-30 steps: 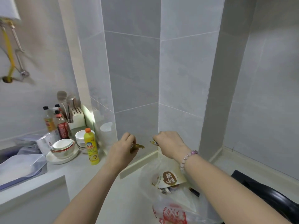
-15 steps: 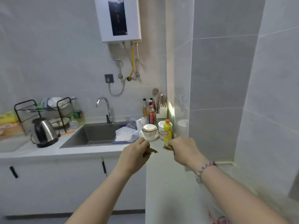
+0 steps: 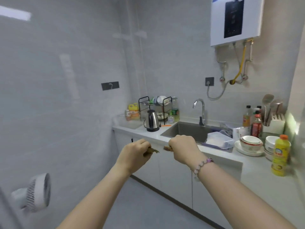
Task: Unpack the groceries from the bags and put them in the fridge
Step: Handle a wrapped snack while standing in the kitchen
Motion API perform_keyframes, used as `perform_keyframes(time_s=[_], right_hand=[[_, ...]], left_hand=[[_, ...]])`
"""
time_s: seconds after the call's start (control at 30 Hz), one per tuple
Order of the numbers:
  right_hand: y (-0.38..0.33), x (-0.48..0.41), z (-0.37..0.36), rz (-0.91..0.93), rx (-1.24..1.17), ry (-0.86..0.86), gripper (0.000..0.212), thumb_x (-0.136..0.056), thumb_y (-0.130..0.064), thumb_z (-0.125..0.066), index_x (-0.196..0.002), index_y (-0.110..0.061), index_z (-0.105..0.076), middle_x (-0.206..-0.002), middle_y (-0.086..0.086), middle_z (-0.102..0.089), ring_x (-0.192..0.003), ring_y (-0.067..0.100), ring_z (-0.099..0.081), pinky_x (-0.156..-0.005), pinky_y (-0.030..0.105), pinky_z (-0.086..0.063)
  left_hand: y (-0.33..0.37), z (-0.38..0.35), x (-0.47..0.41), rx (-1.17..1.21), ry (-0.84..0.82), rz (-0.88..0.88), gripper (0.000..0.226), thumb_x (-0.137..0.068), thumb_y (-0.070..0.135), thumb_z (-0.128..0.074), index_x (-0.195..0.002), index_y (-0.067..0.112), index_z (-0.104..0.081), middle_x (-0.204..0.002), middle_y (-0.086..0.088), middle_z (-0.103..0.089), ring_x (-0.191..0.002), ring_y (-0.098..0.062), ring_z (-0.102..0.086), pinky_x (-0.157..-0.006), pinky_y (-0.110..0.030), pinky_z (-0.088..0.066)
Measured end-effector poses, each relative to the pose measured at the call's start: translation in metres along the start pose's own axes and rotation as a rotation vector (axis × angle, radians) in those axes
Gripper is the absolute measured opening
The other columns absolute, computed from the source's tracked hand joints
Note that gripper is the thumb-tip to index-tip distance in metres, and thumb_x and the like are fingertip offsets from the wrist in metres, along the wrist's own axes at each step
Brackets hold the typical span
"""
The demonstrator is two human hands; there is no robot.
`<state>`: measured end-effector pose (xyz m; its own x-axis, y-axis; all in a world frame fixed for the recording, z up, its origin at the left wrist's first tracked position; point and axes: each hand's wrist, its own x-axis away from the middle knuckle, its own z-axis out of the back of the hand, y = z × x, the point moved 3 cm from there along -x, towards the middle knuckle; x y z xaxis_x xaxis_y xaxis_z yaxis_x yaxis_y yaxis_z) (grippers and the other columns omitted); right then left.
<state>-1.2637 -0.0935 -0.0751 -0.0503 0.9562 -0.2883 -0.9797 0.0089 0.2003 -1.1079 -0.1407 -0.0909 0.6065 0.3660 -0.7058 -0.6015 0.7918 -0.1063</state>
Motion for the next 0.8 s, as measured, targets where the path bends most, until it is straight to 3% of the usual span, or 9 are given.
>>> perform_keyframes(time_s=[0.27, 0.4, 0.53, 0.6, 0.7, 0.8], right_hand=[[-0.142, -0.045, 0.038, 0.268, -0.062, 0.096, 0.018, -0.088, 0.000, -0.048, -0.091, -0.012, -0.060, -0.072, 0.001, -0.044, -0.072, 0.022, -0.047, -0.062, 0.028, -0.039], [-0.210, -0.057, 0.067, 0.367, -0.083, 0.168, 0.019, -0.086, 0.002, -0.048, -0.085, -0.014, -0.057, -0.067, 0.001, -0.042, -0.072, 0.023, -0.049, -0.063, 0.028, -0.038], [-0.282, -0.062, 0.100, 0.471, -0.078, 0.225, 0.018, -0.082, 0.004, -0.047, -0.080, -0.014, -0.048, -0.061, -0.001, -0.031, -0.069, 0.024, -0.044, -0.052, 0.024, -0.028], [-0.317, -0.064, 0.121, 0.506, -0.088, 0.268, 0.017, -0.082, 0.003, -0.048, -0.080, -0.014, -0.047, -0.060, -0.001, -0.031, -0.069, 0.025, -0.044, -0.046, 0.023, -0.022], [-0.369, -0.062, 0.149, 0.554, -0.127, 0.316, 0.017, -0.082, 0.001, -0.048, -0.075, -0.013, -0.044, -0.061, -0.002, -0.031, -0.068, 0.026, -0.043, -0.045, 0.022, -0.020], [-0.425, -0.056, 0.175, 0.650, -0.145, 0.413, 0.030, -0.085, -0.003, -0.048, -0.062, -0.015, -0.033, -0.060, -0.003, -0.030, -0.055, 0.020, -0.037, -0.045, 0.024, -0.022]], left_hand=[[-0.089, 0.104, 0.079, -0.209, 0.078, 0.221, 0.026, -0.056, 0.008, -0.087, -0.060, 0.011, -0.062, -0.055, 0.004, -0.054, -0.037, -0.015, -0.047, -0.036, -0.016, -0.031], [-0.124, 0.149, 0.122, -0.261, 0.129, 0.285, 0.017, -0.065, 0.012, -0.079, -0.064, 0.010, -0.062, -0.057, 0.003, -0.055, -0.039, -0.019, -0.048, -0.033, -0.024, -0.042], [-0.152, 0.209, 0.166, -0.338, 0.186, 0.348, 0.012, -0.067, 0.021, -0.068, -0.064, 0.011, -0.063, -0.056, 0.005, -0.053, -0.041, -0.016, -0.048, -0.038, -0.016, -0.040], [-0.165, 0.242, 0.189, -0.392, 0.223, 0.379, 0.013, -0.068, 0.020, -0.069, -0.064, 0.010, -0.063, -0.057, 0.004, -0.054, -0.042, -0.015, -0.049, -0.042, -0.013, -0.037], [-0.187, 0.290, 0.224, -0.456, 0.259, 0.461, 0.016, -0.068, 0.016, -0.077, -0.067, 0.008, -0.064, -0.063, 0.000, -0.057, -0.048, -0.020, -0.054, -0.043, -0.021, -0.044], [-0.209, 0.335, 0.257, -0.513, 0.255, 0.551, 0.019, -0.066, 0.013, -0.082, -0.069, 0.009, -0.064, -0.066, -0.002, -0.059, -0.054, -0.022, -0.059, -0.047, -0.024, -0.047]])
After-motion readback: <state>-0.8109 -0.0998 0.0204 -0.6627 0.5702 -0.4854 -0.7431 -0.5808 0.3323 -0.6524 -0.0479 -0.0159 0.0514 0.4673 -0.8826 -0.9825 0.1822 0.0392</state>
